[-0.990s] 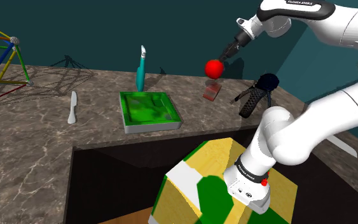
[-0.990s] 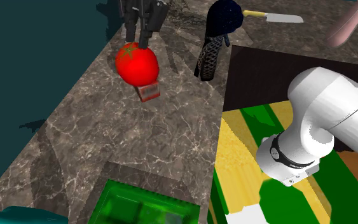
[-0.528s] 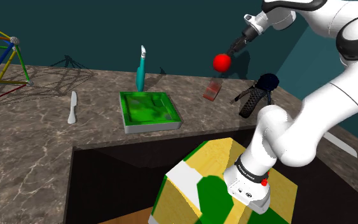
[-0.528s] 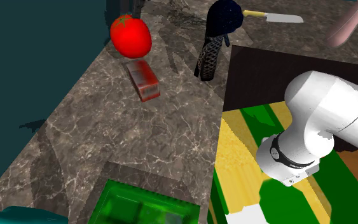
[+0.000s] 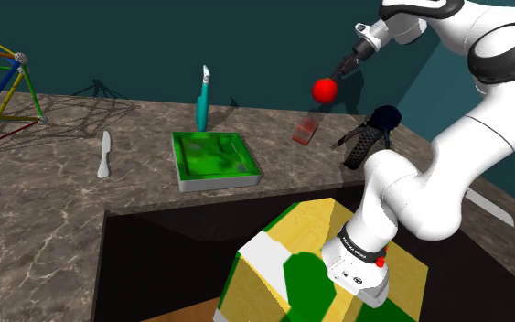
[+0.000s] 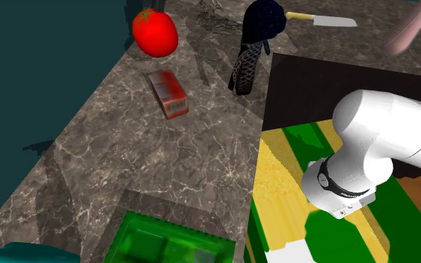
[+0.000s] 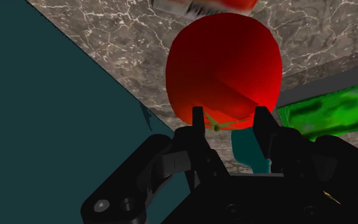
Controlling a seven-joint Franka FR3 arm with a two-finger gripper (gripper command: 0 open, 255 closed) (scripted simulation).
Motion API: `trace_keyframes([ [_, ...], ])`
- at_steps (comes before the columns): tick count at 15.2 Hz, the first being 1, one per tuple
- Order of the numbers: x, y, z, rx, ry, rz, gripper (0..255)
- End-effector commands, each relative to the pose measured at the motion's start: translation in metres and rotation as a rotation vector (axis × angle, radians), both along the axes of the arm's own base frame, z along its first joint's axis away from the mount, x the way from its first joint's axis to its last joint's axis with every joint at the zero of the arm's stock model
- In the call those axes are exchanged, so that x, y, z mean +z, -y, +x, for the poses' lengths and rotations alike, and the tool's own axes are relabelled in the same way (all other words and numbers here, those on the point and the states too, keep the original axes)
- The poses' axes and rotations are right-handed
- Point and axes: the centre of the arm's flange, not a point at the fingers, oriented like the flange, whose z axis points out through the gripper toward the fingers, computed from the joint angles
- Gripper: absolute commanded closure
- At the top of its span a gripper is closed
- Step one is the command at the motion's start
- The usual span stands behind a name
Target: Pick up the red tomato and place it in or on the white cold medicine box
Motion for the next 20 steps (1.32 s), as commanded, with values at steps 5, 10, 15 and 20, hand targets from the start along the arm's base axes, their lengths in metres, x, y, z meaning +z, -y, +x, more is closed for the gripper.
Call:
trace_keyframes([
  [5, -0.033, -0.001, 0.0, 0.0, 0.0, 0.0, 255],
  [10, -0.059, -0.001, 0.0, 0.0, 0.0, 0.0, 255],
  [15, -0.086, -0.001, 0.0, 0.0, 0.0, 0.0, 255],
  [20, -0.113, -0.001, 0.0, 0.0, 0.0, 0.0, 255],
])
